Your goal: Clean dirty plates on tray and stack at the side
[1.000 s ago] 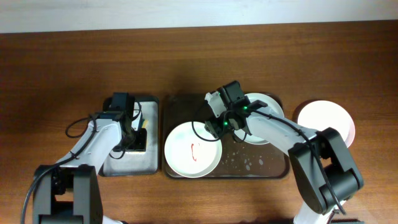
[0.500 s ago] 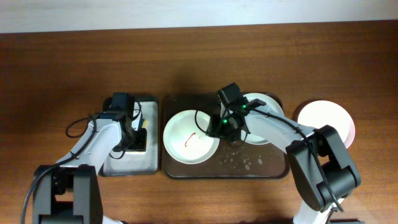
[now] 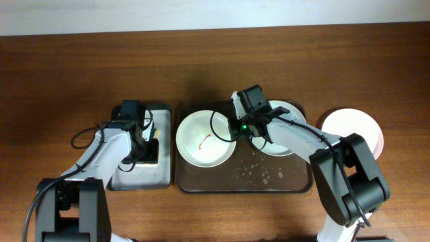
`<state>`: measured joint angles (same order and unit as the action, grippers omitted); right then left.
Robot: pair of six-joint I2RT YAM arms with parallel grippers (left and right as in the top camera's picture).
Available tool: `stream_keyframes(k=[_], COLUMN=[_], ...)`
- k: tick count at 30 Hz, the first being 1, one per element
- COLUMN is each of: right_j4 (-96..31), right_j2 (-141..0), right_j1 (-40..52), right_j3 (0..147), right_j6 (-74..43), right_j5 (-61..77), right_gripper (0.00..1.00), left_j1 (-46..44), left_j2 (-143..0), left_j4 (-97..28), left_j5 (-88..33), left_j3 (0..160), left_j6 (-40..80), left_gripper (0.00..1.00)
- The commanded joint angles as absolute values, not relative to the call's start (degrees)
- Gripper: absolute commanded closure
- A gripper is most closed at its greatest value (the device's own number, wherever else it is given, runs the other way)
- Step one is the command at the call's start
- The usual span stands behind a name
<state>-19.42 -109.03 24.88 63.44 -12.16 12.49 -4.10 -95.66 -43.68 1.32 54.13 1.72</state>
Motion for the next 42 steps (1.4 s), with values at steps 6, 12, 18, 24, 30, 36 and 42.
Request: stream_keyframes(k=[6,12,18,24,30,36,42], right_j4=[-32.5,-23.6,-32.4,-32.4,-32.4,-32.6,-32.6], right_j2=[-110.1,-110.1,-110.1,-110.1,-110.1,-110.1,-110.1], right_j1=[24.5,24.8,24.8,24.8,24.8,24.8,24.7], right_j3=[63.0,63.0,63.0,63.0,63.0,63.0,63.0], right_j6=[-32.0,-31.8,-31.8,-31.8,-31.8,-31.8,-31.8], right_j5=[20.2,8.4,8.4,8.6,8.8,8.8,8.8], right_gripper=[0.53,0.96,0.96,0.96,0.96,0.96,0.96], left_j1=[-4.0,-4.0,-4.0,-4.0,-4.0,-4.0,-3.9], left_j2=[-94.9,-94.9,-94.9,-95.6,-96.9,-97.7,-96.2], left_j4=[-43.6,-43.4,-38.5,-31.0,-31.4,-34.8,-35.2], left_j5=[0.9,0.9,0.9,0.9,0.9,0.8,0.7], left_j3=[54.4,54.4,54.4,54.4,54.4,50.3,53.8], left_j6=[1.7,1.7,1.7,1.8,2.3,2.3,3.4], left_gripper=[0.46,0.41,0.29,0.33,0.73,0.66,1.0])
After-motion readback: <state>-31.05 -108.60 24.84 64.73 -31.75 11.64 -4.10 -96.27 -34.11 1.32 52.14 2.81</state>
